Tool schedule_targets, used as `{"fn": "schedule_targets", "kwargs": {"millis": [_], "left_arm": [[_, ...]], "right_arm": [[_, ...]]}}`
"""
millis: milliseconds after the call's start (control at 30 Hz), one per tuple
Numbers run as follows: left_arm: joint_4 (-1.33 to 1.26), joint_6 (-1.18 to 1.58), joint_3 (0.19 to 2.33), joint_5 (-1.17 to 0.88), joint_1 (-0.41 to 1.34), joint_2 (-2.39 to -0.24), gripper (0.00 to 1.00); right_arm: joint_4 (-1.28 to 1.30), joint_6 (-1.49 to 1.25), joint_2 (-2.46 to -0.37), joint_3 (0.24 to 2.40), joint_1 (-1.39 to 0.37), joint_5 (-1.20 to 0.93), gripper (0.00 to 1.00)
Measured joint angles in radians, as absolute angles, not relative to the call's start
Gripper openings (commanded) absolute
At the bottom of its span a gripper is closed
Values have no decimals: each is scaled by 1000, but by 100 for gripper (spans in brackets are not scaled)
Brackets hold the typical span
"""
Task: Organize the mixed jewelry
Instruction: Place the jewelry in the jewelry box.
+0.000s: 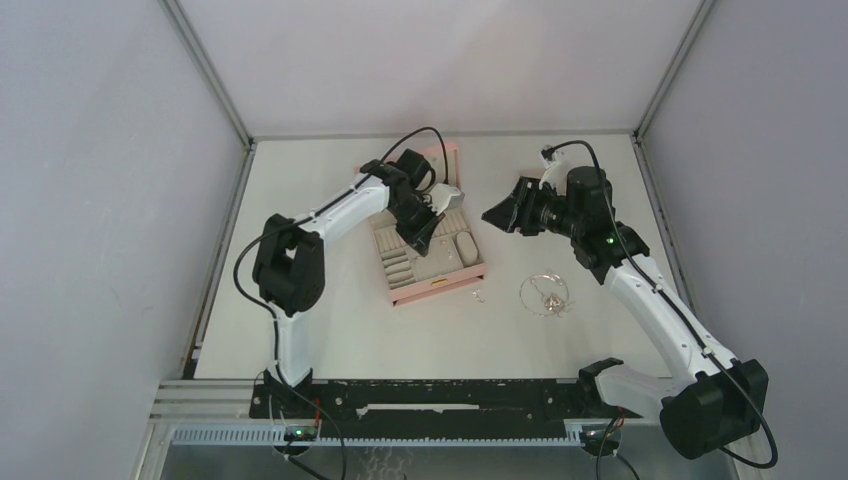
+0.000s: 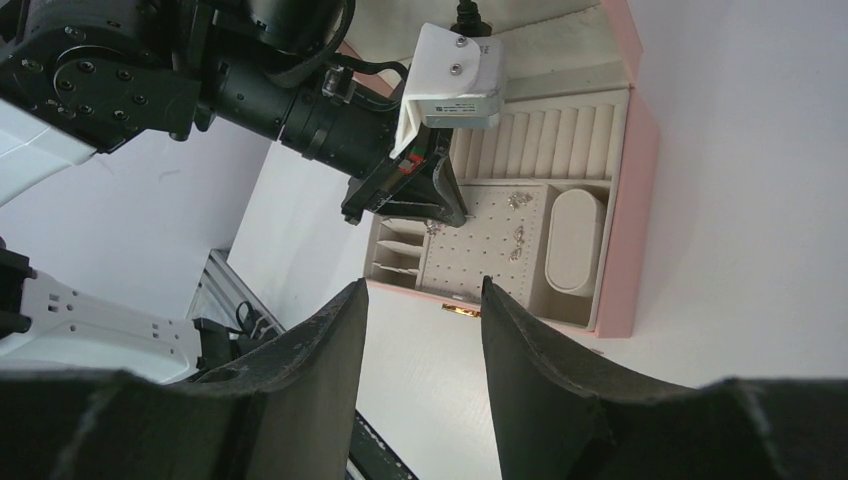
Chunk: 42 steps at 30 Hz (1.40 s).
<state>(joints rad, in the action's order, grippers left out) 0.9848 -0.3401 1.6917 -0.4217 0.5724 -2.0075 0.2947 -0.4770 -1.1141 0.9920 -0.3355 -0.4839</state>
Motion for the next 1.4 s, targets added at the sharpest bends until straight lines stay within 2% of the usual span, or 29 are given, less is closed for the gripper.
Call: {"fn": "schedule_targets", "kwargs": {"millis": [1233,1400], "left_arm": [[1018,-334,1742,-351,612,-2033,0],[1022,-328,1748,-340,616,-2037,8]], "right_arm": [[296,-477,-1114,992,-336,-499,54],[296,-477,-1114,992,-336,-498,54]]}}
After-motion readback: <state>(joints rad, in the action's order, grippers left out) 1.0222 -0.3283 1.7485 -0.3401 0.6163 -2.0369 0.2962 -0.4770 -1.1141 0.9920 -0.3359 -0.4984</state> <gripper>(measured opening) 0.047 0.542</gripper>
